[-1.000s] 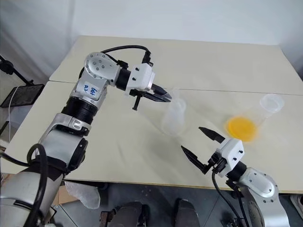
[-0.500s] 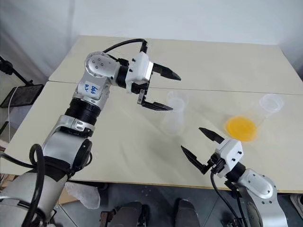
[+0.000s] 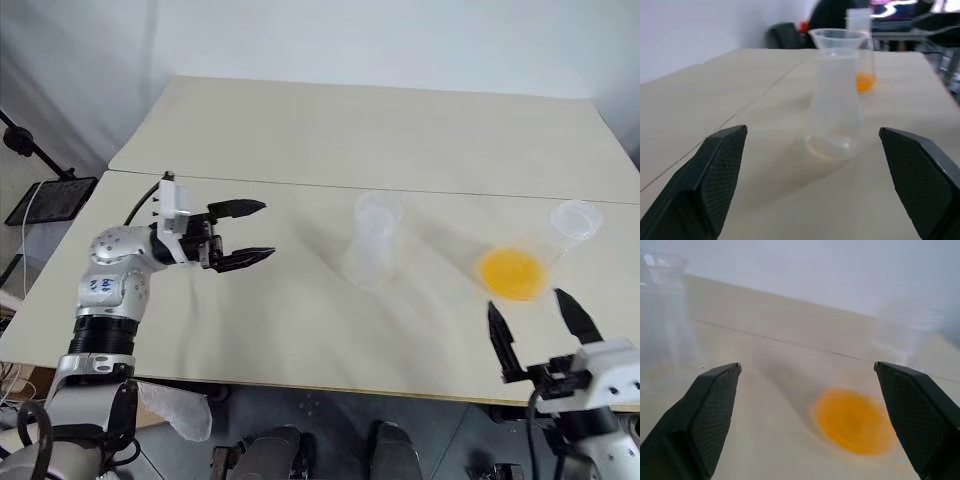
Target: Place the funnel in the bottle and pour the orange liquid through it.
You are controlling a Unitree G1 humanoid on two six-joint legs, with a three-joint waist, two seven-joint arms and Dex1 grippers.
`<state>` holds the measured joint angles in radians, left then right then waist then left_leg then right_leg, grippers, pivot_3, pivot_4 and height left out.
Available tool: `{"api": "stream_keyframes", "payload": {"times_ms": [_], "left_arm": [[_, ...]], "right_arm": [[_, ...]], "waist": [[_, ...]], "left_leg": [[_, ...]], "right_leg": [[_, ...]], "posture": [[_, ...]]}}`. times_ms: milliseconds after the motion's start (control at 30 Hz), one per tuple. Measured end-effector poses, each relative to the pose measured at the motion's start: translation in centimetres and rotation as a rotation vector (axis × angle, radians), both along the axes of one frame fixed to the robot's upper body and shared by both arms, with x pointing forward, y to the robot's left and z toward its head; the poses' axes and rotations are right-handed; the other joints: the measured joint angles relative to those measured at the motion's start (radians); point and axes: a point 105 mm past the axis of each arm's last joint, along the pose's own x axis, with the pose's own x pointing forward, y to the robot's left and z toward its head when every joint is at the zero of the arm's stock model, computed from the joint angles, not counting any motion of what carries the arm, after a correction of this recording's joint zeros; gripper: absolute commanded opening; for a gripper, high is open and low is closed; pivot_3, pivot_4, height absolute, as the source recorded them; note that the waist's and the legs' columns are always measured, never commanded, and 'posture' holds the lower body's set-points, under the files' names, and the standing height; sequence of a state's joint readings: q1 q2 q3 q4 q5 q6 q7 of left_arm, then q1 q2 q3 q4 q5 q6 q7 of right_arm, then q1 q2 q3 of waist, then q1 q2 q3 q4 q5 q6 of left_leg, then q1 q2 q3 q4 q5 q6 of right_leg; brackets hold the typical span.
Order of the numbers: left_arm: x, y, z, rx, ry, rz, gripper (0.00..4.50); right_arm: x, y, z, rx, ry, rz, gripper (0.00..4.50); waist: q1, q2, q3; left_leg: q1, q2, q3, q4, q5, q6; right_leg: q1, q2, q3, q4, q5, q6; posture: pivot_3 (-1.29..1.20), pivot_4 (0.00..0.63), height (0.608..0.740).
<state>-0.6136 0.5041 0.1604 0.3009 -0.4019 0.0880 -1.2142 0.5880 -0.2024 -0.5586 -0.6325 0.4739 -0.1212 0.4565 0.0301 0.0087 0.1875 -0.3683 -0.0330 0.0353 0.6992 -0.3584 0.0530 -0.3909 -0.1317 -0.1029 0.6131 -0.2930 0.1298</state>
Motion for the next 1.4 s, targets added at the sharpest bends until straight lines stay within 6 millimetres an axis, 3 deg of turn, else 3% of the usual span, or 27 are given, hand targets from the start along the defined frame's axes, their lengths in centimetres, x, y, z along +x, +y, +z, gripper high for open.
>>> {"api": "stream_keyframes", "payload": {"times_ms": [133, 333, 433, 667, 900, 1400], "left_arm": [[-1.6, 2.0, -3.1, 0.014, 0.103, 0.081, 4.49], [-3.1, 1.3, -2.8, -0.008, 0.087, 0.078, 4.49], [-3.4, 1.4, -3.2, -0.019, 0.113, 0.094, 4.49], [-3.9, 1.1, -3.2, -0.028, 0.112, 0.102, 4.49], [-5.2, 0.1, -3.2, -0.053, 0.105, 0.113, 4.49], [-5.3, -0.4, -2.6, -0.074, 0.089, 0.145, 4.49]], "right_arm": [[-3.9, -2.5, -2.7, 0.059, 0.099, -0.156, 4.50], [-4.0, -3.4, -2.9, 0.067, 0.080, -0.172, 4.50], [-2.5, -3.4, -2.1, 0.041, 0.071, -0.125, 4.50], [3.6, -4.0, 1.1, 0.061, 0.028, -0.032, 4.50], [7.8, -5.0, 1.9, 0.108, 0.042, -0.030, 4.50], [14.0, -5.5, 3.8, 0.168, 0.015, 0.019, 4.50]], "waist": [[-0.010, 0.003, -0.002], [-0.019, 0.004, -0.002], [-0.022, 0.005, -0.002], [-0.029, 0.005, -0.002], [-0.022, 0.005, -0.002], [-0.015, 0.005, -0.002]], "left_leg": [[0.003, 0.001, 0.002, -0.005, -0.001, -0.001], [0.006, 0.002, 0.003, -0.004, -0.001, -0.002], [0.007, 0.002, 0.004, -0.005, -0.002, -0.003], [0.007, 0.004, 0.004, -0.005, -0.001, -0.003], [0.006, 0.004, 0.005, -0.004, -0.001, -0.003], [0.003, 0.004, 0.005, -0.002, -0.001, -0.002]], "right_leg": [[-0.001, 0.001, 0.001, 0.000, 0.000, -0.001], [0.000, -0.002, 0.008, 0.000, -0.001, -0.001], [0.000, -0.002, 0.010, 0.000, -0.001, -0.002], [0.000, -0.002, 0.010, 0.001, -0.001, -0.003], [0.000, -0.001, 0.010, 0.000, -0.001, -0.003], [-0.001, 0.000, 0.007, 0.000, -0.001, -0.003]], "posture": [[0.00, 0.150, 0.740], [0.00, 0.150, 0.740], [0.00, 0.150, 0.740], [0.00, 0.150, 0.740], [0.00, 0.150, 0.740], [0.00, 0.150, 0.740]]}}
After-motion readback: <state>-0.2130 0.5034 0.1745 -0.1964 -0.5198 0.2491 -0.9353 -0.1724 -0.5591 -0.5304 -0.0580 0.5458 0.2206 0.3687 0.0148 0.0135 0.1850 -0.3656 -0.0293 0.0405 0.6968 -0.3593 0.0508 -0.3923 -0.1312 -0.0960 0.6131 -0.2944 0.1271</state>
